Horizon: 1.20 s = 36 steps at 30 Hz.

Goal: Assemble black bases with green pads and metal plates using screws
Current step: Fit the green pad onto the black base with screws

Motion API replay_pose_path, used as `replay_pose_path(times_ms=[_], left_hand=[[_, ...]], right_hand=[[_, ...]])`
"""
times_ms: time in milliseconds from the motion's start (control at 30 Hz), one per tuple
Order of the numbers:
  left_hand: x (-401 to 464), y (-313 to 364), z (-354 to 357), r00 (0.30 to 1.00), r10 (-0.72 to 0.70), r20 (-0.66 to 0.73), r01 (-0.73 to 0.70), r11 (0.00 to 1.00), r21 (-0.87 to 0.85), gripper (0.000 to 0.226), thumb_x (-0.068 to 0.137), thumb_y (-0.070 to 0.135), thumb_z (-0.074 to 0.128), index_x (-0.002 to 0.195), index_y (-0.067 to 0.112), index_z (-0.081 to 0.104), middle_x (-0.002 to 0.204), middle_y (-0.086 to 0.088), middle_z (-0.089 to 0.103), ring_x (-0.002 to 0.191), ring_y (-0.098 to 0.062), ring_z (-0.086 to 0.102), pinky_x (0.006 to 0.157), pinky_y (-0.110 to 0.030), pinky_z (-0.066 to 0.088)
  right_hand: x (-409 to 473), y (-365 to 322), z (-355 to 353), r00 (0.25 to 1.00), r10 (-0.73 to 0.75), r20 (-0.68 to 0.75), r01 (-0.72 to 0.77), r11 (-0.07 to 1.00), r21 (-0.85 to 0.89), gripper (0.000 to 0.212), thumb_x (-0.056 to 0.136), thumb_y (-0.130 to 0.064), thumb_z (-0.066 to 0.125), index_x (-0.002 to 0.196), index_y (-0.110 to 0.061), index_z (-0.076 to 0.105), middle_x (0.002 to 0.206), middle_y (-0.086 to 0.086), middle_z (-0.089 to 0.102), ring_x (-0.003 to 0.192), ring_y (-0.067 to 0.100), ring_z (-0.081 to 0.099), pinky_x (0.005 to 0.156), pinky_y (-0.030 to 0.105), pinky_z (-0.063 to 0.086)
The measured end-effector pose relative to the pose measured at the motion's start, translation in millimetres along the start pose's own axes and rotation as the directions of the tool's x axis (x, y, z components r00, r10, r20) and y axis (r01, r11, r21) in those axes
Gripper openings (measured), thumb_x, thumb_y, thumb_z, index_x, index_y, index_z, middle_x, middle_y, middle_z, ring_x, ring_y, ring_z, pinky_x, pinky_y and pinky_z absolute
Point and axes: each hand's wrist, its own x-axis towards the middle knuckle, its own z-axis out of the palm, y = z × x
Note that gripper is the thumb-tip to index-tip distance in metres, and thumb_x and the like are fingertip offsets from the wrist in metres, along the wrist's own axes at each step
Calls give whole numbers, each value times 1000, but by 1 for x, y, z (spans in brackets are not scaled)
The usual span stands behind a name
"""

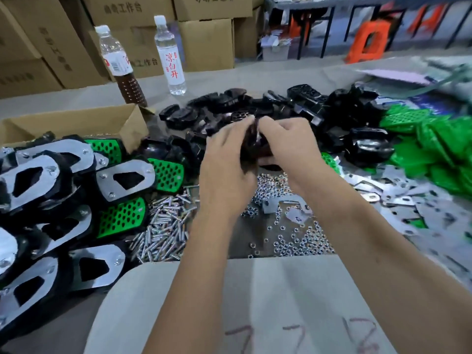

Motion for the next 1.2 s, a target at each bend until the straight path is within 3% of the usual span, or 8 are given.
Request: replay_pose_path(times_ms=[167,267,367,500,667,967,1100,1200], left_hand=[[-7,25,39,987,35,156,-18,994,-108,54,85,8,74,134,24,56,116,2,68,105,-25,63,86,-40,50],[-17,47,59,981,-77,179,125,954,-271,24,95,24,73,117,26,63,96,9,71,92,-18,65,81,-38,52],[-23,70,71,932,-332,147,358,774,-521,3,97,30,68,95,29,67,86,5,72,88,-20,67,86,-46,57],[-19,99,81,749,-583,315,596,386,-704,20,98,41,70,83,28,70,72,14,71,72,-5,68,80,-45,58],[-18,121,89,563,-585,584,767,105,-634,58,100,62,55,119,8,66,127,-28,66,116,-49,66,105,-64,50],[-21,122,83,561,-548,621,778,95,-621,40,100,50,62,112,14,74,112,-12,79,101,-34,77,85,-54,64],[-20,114,75,586,-585,562,749,125,-651,39,98,48,63,102,10,68,106,-5,76,96,-26,73,95,-58,59],[-19,102,67,598,-671,438,702,174,-691,29,97,50,62,93,22,55,91,-6,57,84,-25,55,98,-66,51]], right_hand=[[-33,18,-74,999,41,31,-45,989,138,53,106,-44,53,66,-13,69,69,11,69,66,27,68,56,34,58],[-34,28,-110,972,-28,-232,-11,986,-166,54,106,-42,52,68,-8,69,67,9,72,63,26,70,55,33,53],[-30,41,-154,875,-249,-415,-160,661,-733,40,100,-33,61,68,-8,64,68,12,67,72,37,62,64,35,43],[-20,52,-195,924,-107,-366,-332,247,-910,36,94,-18,65,129,-11,63,125,17,64,127,40,46,95,47,47],[-6,55,-210,952,72,-299,-305,350,-886,52,102,-29,58,149,-12,44,142,19,55,135,41,44,105,53,42],[-11,36,-202,934,-227,-275,-223,232,-947,15,102,-7,57,105,-4,71,88,21,70,81,41,66,75,46,59],[-20,15,-201,724,-498,-478,-235,473,-849,27,108,-18,43,107,-8,69,86,19,70,77,40,61,68,43,47],[-31,8,-176,717,-299,-630,-46,881,-471,26,106,-22,49,105,-9,73,86,6,70,75,23,63,76,46,56]])
